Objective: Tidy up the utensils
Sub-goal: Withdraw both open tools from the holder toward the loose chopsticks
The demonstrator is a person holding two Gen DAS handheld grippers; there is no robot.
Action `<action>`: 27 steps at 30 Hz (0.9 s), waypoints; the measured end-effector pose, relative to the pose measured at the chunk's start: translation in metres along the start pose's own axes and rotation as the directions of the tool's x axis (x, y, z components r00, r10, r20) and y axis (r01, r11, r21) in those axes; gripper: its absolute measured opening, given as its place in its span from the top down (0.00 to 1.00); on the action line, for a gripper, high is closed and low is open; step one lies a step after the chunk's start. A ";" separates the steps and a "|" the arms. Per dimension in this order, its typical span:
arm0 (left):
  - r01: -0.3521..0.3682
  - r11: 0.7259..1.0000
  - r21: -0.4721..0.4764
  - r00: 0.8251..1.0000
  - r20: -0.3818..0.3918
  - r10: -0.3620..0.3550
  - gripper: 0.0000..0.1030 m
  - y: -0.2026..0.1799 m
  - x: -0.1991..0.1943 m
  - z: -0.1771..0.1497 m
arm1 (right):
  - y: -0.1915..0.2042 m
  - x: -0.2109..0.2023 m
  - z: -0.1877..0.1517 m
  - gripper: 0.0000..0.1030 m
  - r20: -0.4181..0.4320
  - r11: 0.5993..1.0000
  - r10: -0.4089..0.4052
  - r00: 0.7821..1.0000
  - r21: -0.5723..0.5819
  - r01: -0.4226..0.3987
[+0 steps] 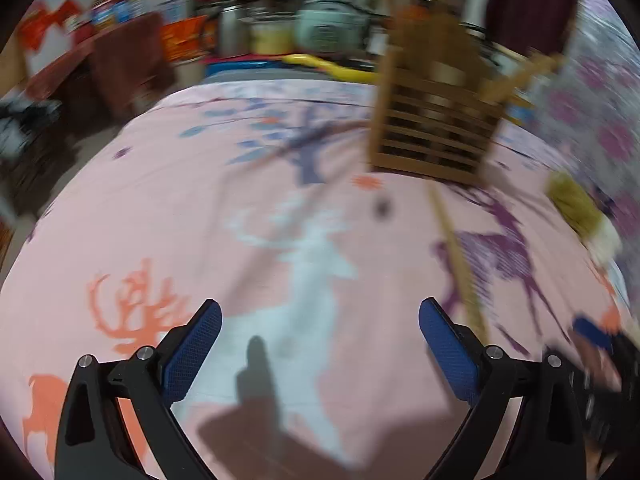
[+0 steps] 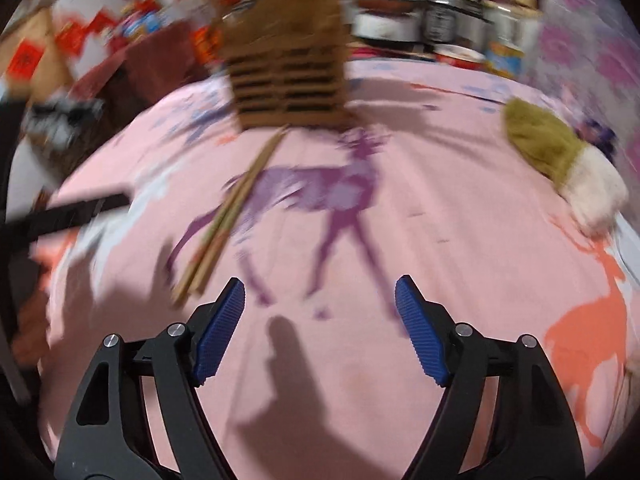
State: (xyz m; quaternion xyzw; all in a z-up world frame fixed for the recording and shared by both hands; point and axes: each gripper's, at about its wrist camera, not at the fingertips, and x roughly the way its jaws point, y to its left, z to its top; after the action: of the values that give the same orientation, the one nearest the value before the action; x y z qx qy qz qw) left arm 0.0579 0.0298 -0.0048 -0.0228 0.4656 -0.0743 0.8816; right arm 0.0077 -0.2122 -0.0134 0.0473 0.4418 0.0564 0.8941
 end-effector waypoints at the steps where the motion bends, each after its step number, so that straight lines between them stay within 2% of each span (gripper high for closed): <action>1: 0.019 1.000 0.022 1.000 -0.001 -0.019 0.06 -0.006 0.000 -0.001 | -0.011 -0.001 0.002 0.26 0.006 0.998 0.007 1.000 0.058 -0.008; 4: 0.093 0.987 0.133 0.995 -0.034 -0.090 0.06 -0.032 0.002 -0.009 | -0.036 -0.001 0.005 0.26 0.005 0.984 0.040 0.999 0.174 -0.041; 6: 0.113 0.975 0.190 0.993 -0.056 -0.105 0.06 -0.045 0.006 -0.014 | -0.045 0.002 0.005 0.26 -0.005 0.971 0.073 0.997 0.228 -0.070; 11: 0.170 0.939 0.300 0.983 -0.125 -0.138 0.06 -0.069 0.015 -0.029 | -0.041 0.005 0.006 0.24 -0.014 0.974 0.072 0.997 0.218 -0.067; 13: 0.160 0.925 0.344 0.983 -0.141 -0.118 0.06 -0.077 0.019 -0.035 | -0.039 0.004 0.006 0.24 -0.014 0.974 0.071 0.997 0.216 -0.066; 16: 0.074 0.920 0.386 0.992 -0.120 -0.030 0.04 -0.081 0.027 -0.037 | -0.041 0.005 0.007 0.24 -0.016 0.970 0.079 0.997 0.233 -0.073; 18: 0.010 0.939 0.345 0.995 -0.093 0.023 0.05 -0.067 0.028 -0.026 | -0.044 0.004 0.006 0.24 -0.017 0.967 0.086 0.996 0.242 -0.079; 19: -0.053 0.956 0.288 0.994 -0.072 0.077 0.05 -0.052 0.030 -0.017 | -0.043 0.004 0.007 0.24 -0.016 0.966 0.088 0.996 0.245 -0.081; 21: -0.077 0.981 0.181 0.993 -0.075 0.092 0.05 -0.025 0.030 -0.005 | -0.043 0.004 0.006 0.24 -0.015 0.967 0.087 0.996 0.241 -0.080; 22: -0.054 0.994 0.094 0.995 -0.080 0.062 0.05 -0.005 0.029 0.002 | -0.043 0.004 0.006 0.24 -0.015 0.968 0.085 0.996 0.237 -0.079; 24: -0.006 1.000 -0.006 0.997 -0.073 0.006 0.05 0.014 0.025 0.008 | -0.041 0.003 0.006 0.24 -0.013 0.972 0.079 0.997 0.224 -0.075; 27: 0.048 0.998 -0.045 0.997 -0.062 -0.051 0.07 0.021 0.022 0.011 | -0.039 0.003 0.006 0.24 -0.009 0.976 0.069 0.998 0.208 -0.066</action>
State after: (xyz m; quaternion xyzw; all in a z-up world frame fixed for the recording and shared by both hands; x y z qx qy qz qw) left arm 0.0810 0.0472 -0.0188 -0.0512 0.4942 -0.0864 0.8635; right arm 0.0165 -0.2504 -0.0170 0.1551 0.4505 0.0407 0.8783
